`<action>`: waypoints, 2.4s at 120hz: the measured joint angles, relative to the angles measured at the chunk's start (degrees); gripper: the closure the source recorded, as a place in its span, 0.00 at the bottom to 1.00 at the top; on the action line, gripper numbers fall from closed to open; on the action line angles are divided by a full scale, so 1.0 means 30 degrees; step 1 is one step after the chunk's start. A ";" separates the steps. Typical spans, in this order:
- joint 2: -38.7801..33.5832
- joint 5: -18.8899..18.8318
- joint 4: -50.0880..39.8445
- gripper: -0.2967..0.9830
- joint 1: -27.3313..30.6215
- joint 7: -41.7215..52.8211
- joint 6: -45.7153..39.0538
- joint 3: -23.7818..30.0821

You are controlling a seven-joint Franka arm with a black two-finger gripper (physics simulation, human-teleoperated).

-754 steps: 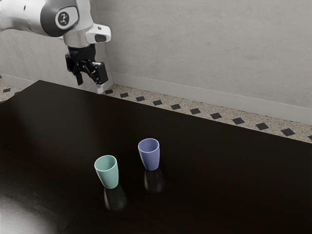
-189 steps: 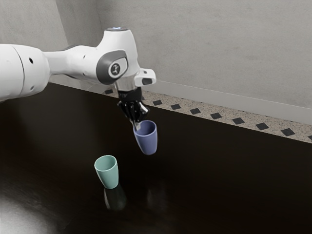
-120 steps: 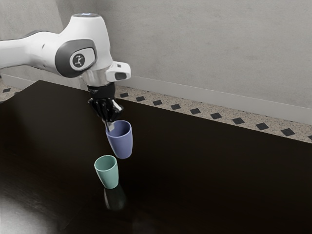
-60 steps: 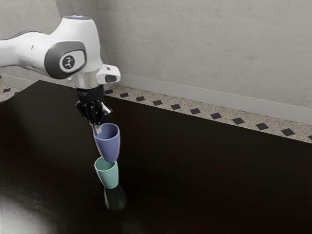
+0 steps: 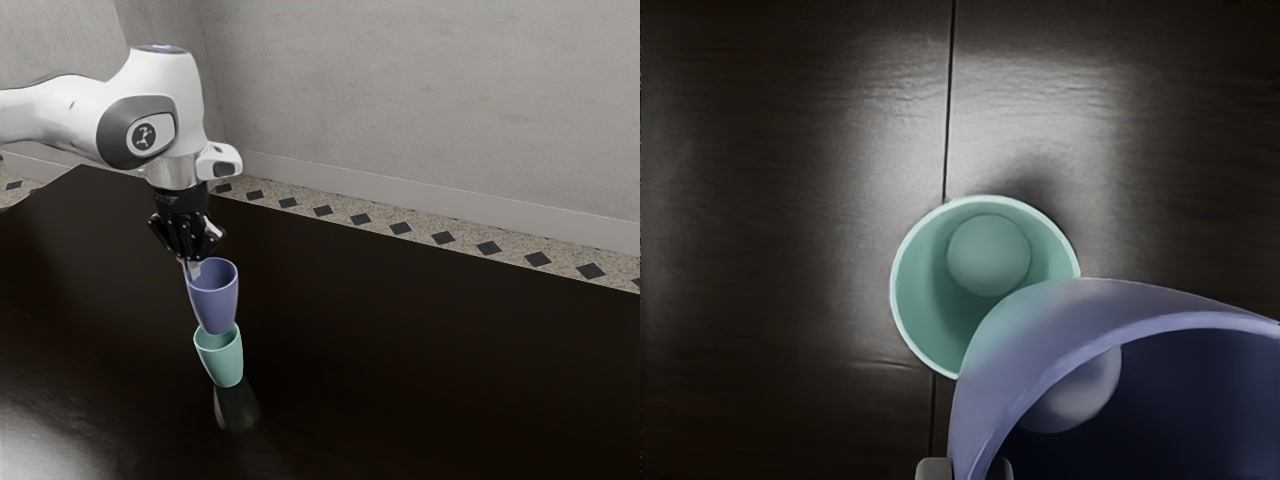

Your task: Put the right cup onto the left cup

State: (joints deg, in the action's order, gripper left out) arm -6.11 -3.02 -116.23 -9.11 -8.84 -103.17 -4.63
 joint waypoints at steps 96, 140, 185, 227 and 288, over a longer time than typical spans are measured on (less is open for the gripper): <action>0.1252 0.0033 -0.0074 0.85 -0.0074 -0.0481 -0.0843 -0.0993; 0.1705 0.0140 -0.0080 0.85 -0.0283 -0.0566 -0.1069 -0.1007; 0.1847 0.0178 -0.0110 0.85 -0.0439 -0.0617 -0.1232 -0.1109; 0.1675 0.0357 -0.0253 0.45 -0.0276 -0.0606 -0.1078 -0.1094; 0.0824 0.0368 0.0405 0.25 -0.1214 -0.0449 -0.0482 -0.1617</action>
State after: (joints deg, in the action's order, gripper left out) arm -3.63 -1.92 -115.02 -12.75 -10.19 -104.62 -9.48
